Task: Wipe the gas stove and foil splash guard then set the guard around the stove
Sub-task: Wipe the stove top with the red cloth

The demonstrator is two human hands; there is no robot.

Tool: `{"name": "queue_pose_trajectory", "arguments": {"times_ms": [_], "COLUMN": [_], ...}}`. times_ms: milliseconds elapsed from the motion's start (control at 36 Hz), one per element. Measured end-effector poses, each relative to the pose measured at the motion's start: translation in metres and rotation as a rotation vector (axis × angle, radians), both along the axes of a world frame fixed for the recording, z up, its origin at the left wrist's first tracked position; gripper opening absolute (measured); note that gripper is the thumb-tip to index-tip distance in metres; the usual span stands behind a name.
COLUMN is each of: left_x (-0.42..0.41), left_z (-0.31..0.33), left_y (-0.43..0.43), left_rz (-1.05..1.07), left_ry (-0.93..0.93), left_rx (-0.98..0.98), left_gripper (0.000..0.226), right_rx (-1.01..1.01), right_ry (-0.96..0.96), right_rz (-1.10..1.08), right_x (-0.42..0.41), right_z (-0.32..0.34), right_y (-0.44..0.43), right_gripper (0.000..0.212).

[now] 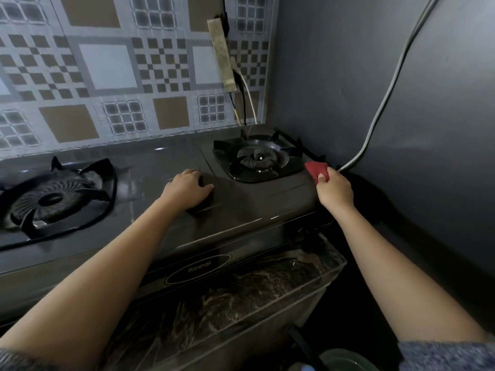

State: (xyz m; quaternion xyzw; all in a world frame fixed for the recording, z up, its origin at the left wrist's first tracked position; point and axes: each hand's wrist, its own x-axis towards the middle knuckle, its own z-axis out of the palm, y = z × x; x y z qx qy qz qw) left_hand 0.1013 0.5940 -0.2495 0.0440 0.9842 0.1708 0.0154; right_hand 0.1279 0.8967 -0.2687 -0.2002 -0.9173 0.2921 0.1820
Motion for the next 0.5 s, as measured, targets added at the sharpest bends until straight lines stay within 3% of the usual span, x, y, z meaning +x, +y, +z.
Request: {"name": "queue_pose_trajectory", "arguments": {"times_ms": [194,361,500], "left_x": [0.015,0.024,0.029], "left_z": [0.004,0.008,0.007], "left_y": [-0.011,-0.021,-0.031], "left_rz": [-0.029,-0.03,-0.027], "left_ry": [-0.009,-0.051,-0.04], "left_rx": [0.022,0.075,0.063], "left_gripper": [0.058,0.058,0.058], "right_rx": [-0.094,0.133,0.192], "right_ry": [-0.148,-0.116,-0.029], "right_rz": [0.143,0.265,0.416], "right_x": [0.022,0.03,0.023], "right_z": [0.011,0.007,0.005], "right_y": [-0.005,0.008,0.023], "right_gripper": [0.054,0.051,0.05]}}
